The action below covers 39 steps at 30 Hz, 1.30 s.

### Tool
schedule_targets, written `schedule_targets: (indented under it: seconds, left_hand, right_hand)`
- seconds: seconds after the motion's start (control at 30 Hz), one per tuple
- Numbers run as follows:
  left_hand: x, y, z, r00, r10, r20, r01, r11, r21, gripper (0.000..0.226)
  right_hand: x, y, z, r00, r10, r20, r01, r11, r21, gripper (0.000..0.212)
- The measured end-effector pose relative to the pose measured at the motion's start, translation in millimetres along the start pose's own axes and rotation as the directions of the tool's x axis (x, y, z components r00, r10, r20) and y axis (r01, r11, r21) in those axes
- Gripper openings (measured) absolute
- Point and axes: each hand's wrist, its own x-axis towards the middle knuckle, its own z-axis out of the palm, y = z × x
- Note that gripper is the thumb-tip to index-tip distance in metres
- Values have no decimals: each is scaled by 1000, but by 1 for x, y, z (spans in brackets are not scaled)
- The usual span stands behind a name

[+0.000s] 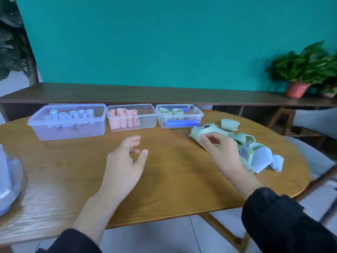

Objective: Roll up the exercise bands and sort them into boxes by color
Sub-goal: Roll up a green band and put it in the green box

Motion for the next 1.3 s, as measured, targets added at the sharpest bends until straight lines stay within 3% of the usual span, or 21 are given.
schedule_targets:
  seconds: [0.17,0.37,0.5,0.63,0.8,0.9,1.1,1.23,1.3]
  left_hand:
    - [-9,1,19,998,12,68,-13,1000,27,38]
    - [-14,-3,26,994,0,109,-6,999,50,34]
    - [-15,-1,28,994,11,105,-17,998,59,33]
    - [-14,-2,28,996,-16,86,14,1000,26,32]
    - [-14,-2,26,997,-34,75,32,999,26,31]
    - [-14,-1,26,996,-34,84,30,999,45,31]
    - [-15,-1,25,995,-43,91,38,998,53,31]
    - [-15,0,24,996,-33,85,29,999,45,30]
    - [-17,1,22,997,-32,77,29,999,35,29]
  right_hand:
    - [-4,25,-18,996,-75,-55,59,967,-248,20]
    - [8,53,-23,1000,12,-7,-14,905,-425,37]
    - [31,38,-4,996,88,-18,-88,903,-422,50]
    - [43,39,10,936,352,-12,-341,898,-277,53]
    - [54,39,18,899,439,-1,-438,898,-47,42]
    - [53,36,25,859,507,77,-510,860,28,39]
    - [48,29,26,885,455,96,-464,878,120,42]
    - [42,21,24,972,236,-19,-231,964,132,43]
    - [40,15,25,988,155,-3,-153,973,174,46]
